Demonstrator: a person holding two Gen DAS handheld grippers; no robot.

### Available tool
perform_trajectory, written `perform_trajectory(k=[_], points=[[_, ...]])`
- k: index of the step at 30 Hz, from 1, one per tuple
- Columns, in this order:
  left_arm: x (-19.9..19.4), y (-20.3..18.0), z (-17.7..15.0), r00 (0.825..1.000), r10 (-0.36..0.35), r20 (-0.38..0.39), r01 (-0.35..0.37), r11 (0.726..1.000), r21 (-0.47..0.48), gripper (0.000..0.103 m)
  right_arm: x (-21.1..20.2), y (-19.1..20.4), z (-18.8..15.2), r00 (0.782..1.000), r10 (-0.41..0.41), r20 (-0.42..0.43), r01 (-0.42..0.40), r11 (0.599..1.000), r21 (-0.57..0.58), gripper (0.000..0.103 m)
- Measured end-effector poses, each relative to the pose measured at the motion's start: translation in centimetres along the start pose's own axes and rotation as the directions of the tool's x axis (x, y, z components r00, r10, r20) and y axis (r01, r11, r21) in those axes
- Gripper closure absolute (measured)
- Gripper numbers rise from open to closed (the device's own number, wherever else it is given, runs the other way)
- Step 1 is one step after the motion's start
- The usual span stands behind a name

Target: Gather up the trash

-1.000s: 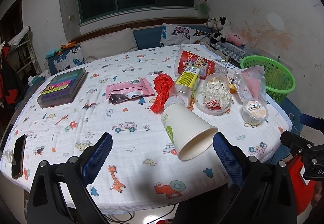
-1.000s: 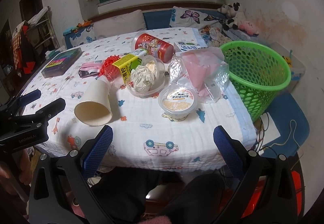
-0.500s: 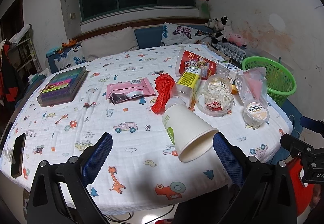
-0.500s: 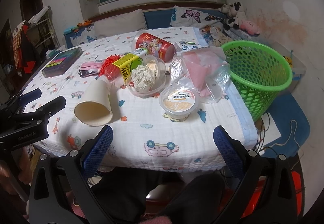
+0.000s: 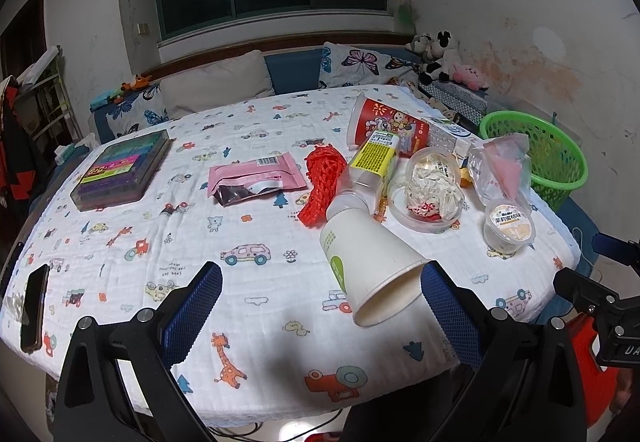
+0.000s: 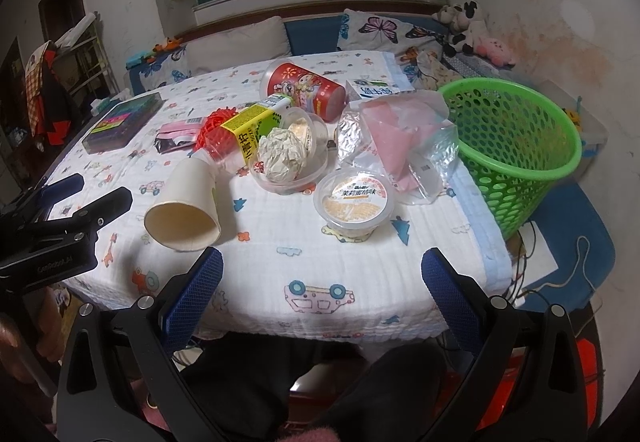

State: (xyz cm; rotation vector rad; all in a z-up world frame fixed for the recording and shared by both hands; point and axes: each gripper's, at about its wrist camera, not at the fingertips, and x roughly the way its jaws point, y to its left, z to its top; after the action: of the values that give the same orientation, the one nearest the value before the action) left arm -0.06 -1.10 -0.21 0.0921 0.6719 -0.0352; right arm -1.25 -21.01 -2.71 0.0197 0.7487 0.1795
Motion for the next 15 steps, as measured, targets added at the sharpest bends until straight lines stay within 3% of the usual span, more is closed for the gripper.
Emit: perform_trajectory(k=[15], points=[[1.8, 0.8, 0.9, 1.000, 0.003, -0.025, -0.003, 1.000, -0.018, 0.007, 0.9, -1.1, 0.8, 1.000, 0.001, -0.006, -0.001, 1.000, 0.018, 0.004]])
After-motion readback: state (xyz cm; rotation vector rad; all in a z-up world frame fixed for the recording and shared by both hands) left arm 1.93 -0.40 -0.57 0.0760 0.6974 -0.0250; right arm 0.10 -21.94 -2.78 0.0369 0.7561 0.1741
